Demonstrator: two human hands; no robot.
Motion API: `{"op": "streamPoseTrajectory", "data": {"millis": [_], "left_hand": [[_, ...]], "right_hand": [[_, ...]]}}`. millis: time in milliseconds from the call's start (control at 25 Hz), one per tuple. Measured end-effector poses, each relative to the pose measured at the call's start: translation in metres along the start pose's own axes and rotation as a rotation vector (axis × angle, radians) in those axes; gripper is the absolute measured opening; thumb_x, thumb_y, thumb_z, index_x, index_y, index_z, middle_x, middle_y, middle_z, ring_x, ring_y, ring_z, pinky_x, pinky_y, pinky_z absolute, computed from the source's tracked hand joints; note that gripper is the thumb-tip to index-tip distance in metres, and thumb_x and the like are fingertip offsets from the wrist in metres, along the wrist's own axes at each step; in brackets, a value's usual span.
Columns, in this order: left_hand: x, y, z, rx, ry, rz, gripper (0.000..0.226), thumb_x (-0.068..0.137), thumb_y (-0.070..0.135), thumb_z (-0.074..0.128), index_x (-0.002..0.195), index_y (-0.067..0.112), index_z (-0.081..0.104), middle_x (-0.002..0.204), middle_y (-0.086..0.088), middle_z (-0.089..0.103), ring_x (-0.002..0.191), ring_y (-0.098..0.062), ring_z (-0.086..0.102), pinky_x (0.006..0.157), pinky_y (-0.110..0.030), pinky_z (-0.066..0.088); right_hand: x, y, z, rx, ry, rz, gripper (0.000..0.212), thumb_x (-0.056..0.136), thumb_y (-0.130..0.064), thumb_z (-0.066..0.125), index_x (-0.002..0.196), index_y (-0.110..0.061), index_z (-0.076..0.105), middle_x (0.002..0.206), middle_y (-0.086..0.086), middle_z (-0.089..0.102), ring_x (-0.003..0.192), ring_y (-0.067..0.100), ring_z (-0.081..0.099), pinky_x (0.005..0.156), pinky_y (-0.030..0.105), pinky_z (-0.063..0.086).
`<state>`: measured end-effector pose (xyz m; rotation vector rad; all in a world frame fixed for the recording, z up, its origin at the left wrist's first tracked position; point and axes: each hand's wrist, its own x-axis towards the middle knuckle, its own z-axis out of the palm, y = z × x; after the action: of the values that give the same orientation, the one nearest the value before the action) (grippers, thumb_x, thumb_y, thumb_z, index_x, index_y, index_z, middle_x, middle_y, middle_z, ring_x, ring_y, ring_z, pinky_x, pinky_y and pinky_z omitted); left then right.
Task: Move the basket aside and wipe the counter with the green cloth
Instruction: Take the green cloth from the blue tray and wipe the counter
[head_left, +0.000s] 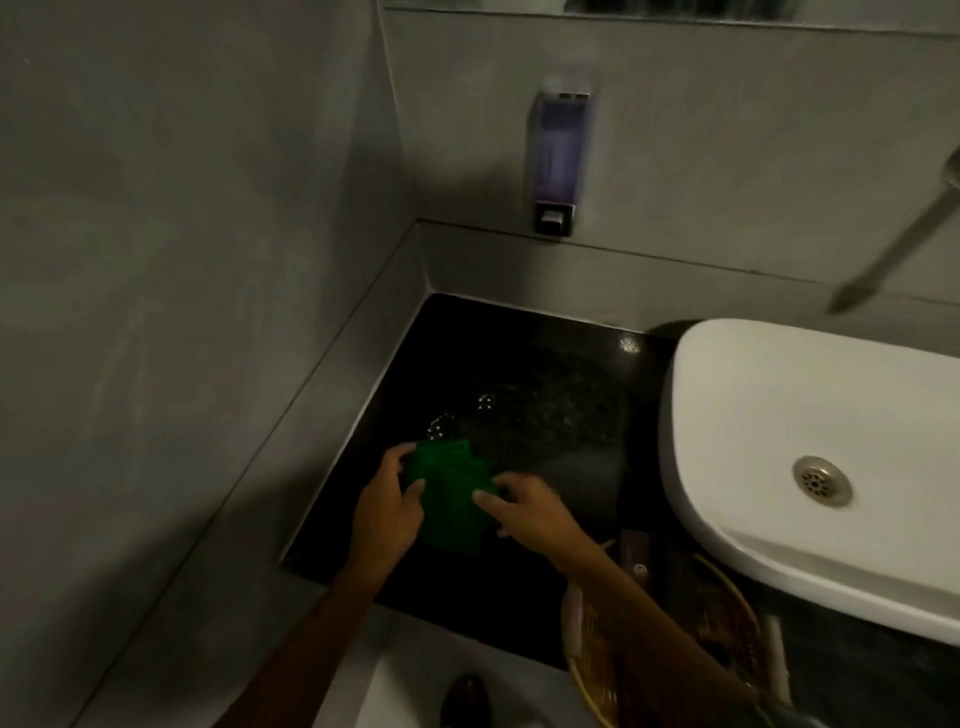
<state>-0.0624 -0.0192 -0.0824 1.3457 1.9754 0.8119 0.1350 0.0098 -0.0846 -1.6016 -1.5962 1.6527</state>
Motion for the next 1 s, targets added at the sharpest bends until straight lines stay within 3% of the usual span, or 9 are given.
{"op": "streamPoseTrajectory", "data": {"millis": [80, 160, 200, 320, 560, 640, 720, 840, 1000], "left_hand": [[0.012, -0.031, 0.000, 0.249, 0.075, 0.132, 0.052, 0.092, 0.029, 0.057, 0.140, 0.022, 0.039, 0.148, -0.016, 0.043, 0.134, -0.037, 0.042, 0.106, -0.052, 0.041], [0.010, -0.049, 0.019, 0.559, -0.057, 0.246, 0.069, 0.089, 0.057, 0.046, 0.148, 0.027, 0.026, 0.161, -0.010, 0.016, 0.148, -0.035, 0.014, 0.116, -0.057, 0.020], [0.008, -0.054, 0.032, 0.650, -0.118, 0.271, 0.076, 0.086, 0.066, 0.039, 0.150, 0.029, 0.020, 0.163, -0.008, 0.007, 0.149, -0.035, 0.004, 0.118, -0.059, 0.012], [0.023, -0.058, 0.060, 0.683, -0.060, 0.298, 0.078, 0.085, 0.061, 0.042, 0.150, 0.022, 0.022, 0.161, -0.015, 0.016, 0.148, -0.040, 0.010, 0.113, -0.065, 0.021], [0.112, -0.009, 0.108, 0.588, 0.092, 0.103, 0.074, 0.084, 0.046, 0.046, 0.148, 0.014, 0.028, 0.155, -0.025, 0.026, 0.142, -0.046, 0.024, 0.108, -0.063, 0.031], [0.133, 0.028, 0.135, 0.623, -0.005, 0.240, 0.072, 0.085, 0.045, 0.047, 0.148, 0.015, 0.029, 0.156, -0.023, 0.026, 0.143, -0.046, 0.022, 0.111, -0.064, 0.026], [0.131, 0.042, 0.153, 0.720, -0.122, 0.493, 0.072, 0.084, 0.047, 0.043, 0.149, 0.021, 0.027, 0.158, -0.017, 0.024, 0.145, -0.042, 0.019, 0.113, -0.063, 0.024], [0.108, 0.013, 0.138, 0.838, -0.315, 0.742, 0.077, 0.080, 0.052, 0.041, 0.150, 0.031, 0.019, 0.161, -0.009, 0.019, 0.148, -0.035, 0.014, 0.112, -0.062, 0.027], [0.151, -0.021, 0.095, 0.833, -0.099, 0.582, 0.068, 0.084, 0.047, 0.044, 0.148, 0.027, 0.029, 0.157, -0.012, 0.030, 0.144, -0.038, 0.026, 0.108, -0.059, 0.035]], "right_hand": [[0.038, 0.011, -0.014, -0.194, 0.280, 0.014, 0.040, 0.091, -0.036, 0.058, 0.122, -0.011, 0.058, 0.119, 0.015, 0.066, 0.111, 0.030, 0.062, 0.094, 0.037, 0.048], [0.065, 0.030, -0.046, -0.455, 0.624, 0.092, 0.049, 0.093, -0.032, 0.054, 0.133, -0.005, 0.048, 0.138, 0.022, 0.051, 0.129, 0.035, 0.046, 0.106, 0.041, 0.038], [0.076, 0.041, -0.061, -0.576, 0.672, 0.143, 0.055, 0.093, -0.033, 0.052, 0.139, -0.004, 0.041, 0.148, 0.023, 0.040, 0.139, 0.035, 0.034, 0.112, 0.046, 0.030], [0.103, 0.069, -0.077, -0.741, 0.693, 0.214, 0.065, 0.098, -0.044, 0.037, 0.150, -0.007, 0.023, 0.160, 0.020, 0.016, 0.148, 0.033, 0.010, 0.119, 0.056, 0.012], [0.116, 0.090, -0.068, -0.828, 0.906, 0.150, 0.062, 0.096, -0.048, 0.028, 0.145, -0.010, 0.034, 0.154, 0.019, 0.033, 0.145, 0.032, 0.025, 0.117, 0.055, 0.016], [0.116, 0.089, -0.069, -0.847, 0.927, 0.152, 0.060, 0.097, -0.046, 0.030, 0.145, -0.010, 0.035, 0.154, 0.018, 0.034, 0.145, 0.031, 0.026, 0.116, 0.054, 0.016], [0.115, 0.085, -0.069, -0.843, 0.916, 0.163, 0.057, 0.098, -0.041, 0.033, 0.145, -0.011, 0.035, 0.155, 0.018, 0.033, 0.145, 0.030, 0.026, 0.117, 0.054, 0.018], [0.115, 0.084, -0.070, -0.848, 0.937, 0.166, 0.054, 0.098, -0.036, 0.035, 0.144, -0.011, 0.038, 0.154, 0.017, 0.035, 0.144, 0.029, 0.029, 0.116, 0.054, 0.022], [0.117, 0.083, -0.070, -0.821, 0.950, 0.184, 0.054, 0.097, -0.038, 0.034, 0.143, -0.012, 0.039, 0.153, 0.016, 0.037, 0.144, 0.028, 0.030, 0.116, 0.054, 0.022]]}}
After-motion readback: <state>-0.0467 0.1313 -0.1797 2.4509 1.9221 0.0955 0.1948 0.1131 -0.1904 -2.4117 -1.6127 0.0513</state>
